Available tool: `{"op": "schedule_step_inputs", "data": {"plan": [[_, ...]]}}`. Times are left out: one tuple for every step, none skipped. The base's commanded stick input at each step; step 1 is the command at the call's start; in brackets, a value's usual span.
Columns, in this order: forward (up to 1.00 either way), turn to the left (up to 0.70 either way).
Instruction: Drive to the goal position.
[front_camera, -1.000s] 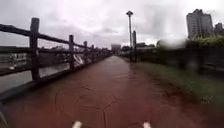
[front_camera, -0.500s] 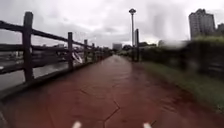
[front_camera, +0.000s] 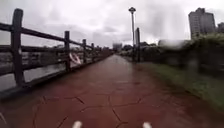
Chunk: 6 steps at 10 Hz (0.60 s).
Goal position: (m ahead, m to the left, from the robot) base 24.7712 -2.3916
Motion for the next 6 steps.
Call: {"op": "schedule_step_inputs", "data": {"plan": [[0.5, 0.0], [0.5, 0.0], [0.5, 0.0], [0.5, 0.0], [0.5, 0.0], [0.5, 0.0]]}}
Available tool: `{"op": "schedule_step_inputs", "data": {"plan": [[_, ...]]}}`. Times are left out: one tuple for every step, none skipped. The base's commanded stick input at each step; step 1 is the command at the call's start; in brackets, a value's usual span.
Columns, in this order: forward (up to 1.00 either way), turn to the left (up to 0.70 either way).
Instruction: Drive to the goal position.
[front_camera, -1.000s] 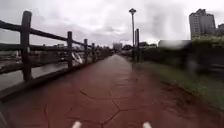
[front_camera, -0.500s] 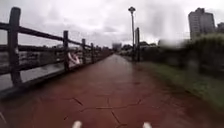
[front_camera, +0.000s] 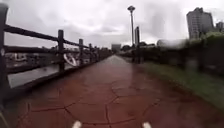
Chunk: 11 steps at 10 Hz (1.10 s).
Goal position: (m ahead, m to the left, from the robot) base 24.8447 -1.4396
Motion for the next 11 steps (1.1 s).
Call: {"op": "schedule_step_inputs", "data": {"plan": [[0.5, 0.0], [0.5, 0.0], [0.5, 0.0], [0.5, 0.0], [0.5, 0.0], [0.5, 0.0], [0.5, 0.0], [0.5, 0.0], [0.5, 0.0], [0.5, 0.0], [0.5, 0.0]]}}
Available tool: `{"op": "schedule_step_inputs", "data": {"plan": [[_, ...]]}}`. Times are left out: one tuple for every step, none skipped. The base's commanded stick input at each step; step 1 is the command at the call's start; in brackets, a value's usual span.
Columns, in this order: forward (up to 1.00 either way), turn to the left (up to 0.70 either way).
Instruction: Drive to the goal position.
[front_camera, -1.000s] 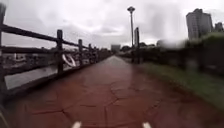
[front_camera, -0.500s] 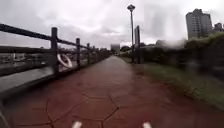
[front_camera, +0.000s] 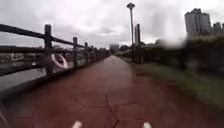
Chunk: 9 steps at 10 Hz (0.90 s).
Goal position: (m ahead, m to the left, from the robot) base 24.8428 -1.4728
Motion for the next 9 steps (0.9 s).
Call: {"op": "schedule_step_inputs", "data": {"plan": [[0.5, 0.0], [0.5, 0.0], [0.5, 0.0], [0.5, 0.0], [0.5, 0.0], [0.5, 0.0], [0.5, 0.0], [0.5, 0.0], [0.5, 0.0]]}}
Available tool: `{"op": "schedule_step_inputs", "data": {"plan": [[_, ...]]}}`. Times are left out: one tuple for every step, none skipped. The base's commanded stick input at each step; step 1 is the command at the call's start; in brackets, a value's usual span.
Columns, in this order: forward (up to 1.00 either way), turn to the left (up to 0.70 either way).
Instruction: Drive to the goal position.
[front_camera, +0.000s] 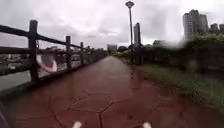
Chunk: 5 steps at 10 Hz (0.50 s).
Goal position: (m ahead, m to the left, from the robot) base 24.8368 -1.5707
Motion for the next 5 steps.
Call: {"op": "schedule_step_inputs", "data": {"plan": [[0.5, 0.0], [0.5, 0.0], [0.5, 0.0], [0.5, 0.0], [0.5, 0.0]]}}
